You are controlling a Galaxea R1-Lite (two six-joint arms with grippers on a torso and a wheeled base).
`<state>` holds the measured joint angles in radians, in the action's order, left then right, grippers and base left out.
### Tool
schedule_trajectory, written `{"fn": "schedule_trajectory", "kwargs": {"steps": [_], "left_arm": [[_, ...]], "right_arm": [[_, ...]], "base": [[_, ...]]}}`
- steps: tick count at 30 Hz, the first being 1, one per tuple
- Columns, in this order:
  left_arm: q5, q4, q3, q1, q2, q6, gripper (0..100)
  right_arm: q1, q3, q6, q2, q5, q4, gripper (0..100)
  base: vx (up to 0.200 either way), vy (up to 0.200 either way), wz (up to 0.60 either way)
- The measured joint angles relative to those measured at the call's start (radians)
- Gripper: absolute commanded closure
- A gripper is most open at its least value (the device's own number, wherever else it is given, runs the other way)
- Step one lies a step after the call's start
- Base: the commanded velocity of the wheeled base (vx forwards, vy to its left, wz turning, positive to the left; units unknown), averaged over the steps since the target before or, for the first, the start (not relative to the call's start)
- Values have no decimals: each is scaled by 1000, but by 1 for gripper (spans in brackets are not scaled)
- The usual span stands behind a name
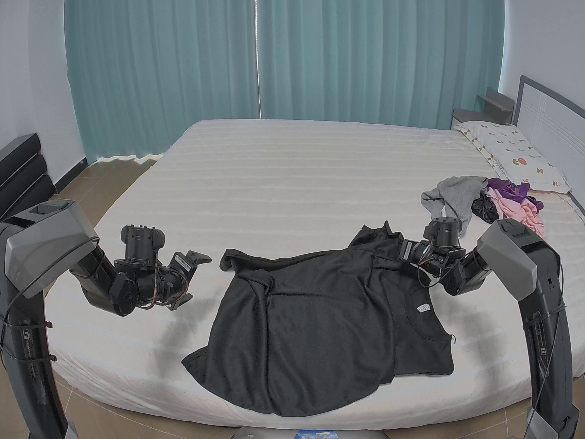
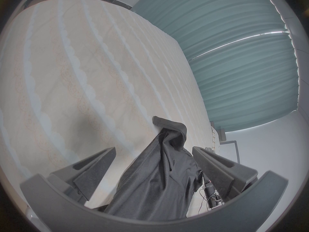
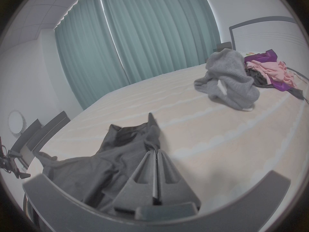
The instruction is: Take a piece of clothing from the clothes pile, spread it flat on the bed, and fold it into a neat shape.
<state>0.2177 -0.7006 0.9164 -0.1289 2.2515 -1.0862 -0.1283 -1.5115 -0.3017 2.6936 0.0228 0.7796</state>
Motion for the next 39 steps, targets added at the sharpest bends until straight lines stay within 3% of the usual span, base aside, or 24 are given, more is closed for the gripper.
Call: {"fn": "schedule_trajectory", "kwargs": {"steps": [17,18,29,39], "left_arm": [[0,-3,14,0,10,4,0],[0,-6,14,0,11,5,0],[-2,-73,67,-17,57,42,0],[-25,-34,261,-81,158,113,0]], "right_arm": [[89,-100,-37,32,-49,5,100],[89,-110,-47,36,-56,5,0],[83,-58,-128,34,-66,5,0],[79,67,-267,-51,-60,10,0]], "base": [[0,0,0],[0,0,0],[0,0,0],[0,0,0]]}}
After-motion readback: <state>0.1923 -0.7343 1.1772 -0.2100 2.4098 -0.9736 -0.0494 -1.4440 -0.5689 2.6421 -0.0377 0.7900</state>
